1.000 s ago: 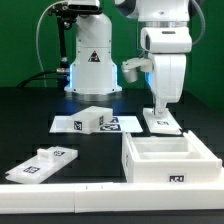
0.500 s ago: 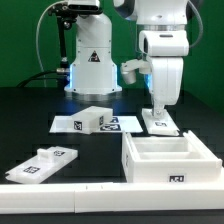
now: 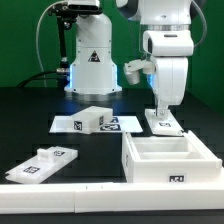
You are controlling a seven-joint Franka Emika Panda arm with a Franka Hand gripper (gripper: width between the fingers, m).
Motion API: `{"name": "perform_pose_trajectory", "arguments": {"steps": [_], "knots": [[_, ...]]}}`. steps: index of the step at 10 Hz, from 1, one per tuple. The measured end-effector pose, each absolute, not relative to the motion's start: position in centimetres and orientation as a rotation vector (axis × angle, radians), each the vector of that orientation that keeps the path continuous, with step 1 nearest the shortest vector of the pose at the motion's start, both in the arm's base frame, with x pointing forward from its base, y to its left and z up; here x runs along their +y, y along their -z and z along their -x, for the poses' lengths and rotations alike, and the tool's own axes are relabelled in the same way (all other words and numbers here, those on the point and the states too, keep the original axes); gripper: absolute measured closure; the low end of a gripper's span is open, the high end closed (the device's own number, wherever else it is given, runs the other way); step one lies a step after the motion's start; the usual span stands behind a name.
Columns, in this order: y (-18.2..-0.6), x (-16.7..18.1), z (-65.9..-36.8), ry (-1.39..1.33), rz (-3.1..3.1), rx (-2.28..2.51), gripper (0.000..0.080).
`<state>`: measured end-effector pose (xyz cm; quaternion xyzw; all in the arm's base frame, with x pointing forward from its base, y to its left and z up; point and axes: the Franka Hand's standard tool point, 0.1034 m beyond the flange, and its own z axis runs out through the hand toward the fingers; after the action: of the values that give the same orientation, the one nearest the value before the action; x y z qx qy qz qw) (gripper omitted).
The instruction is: Assemble cabinet
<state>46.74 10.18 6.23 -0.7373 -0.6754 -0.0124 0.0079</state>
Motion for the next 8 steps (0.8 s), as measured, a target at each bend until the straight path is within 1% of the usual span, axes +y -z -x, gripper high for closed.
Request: {"name": "perform_pose_trajectory", "arguments": {"steps": [5,8], "knots": [[-6.3,10.8,-47.0,0.046,2.314,-2.1,0.0735],[-6.1,11.0,-48.2,0.052,2.33,-2.078,0.0735]]}}
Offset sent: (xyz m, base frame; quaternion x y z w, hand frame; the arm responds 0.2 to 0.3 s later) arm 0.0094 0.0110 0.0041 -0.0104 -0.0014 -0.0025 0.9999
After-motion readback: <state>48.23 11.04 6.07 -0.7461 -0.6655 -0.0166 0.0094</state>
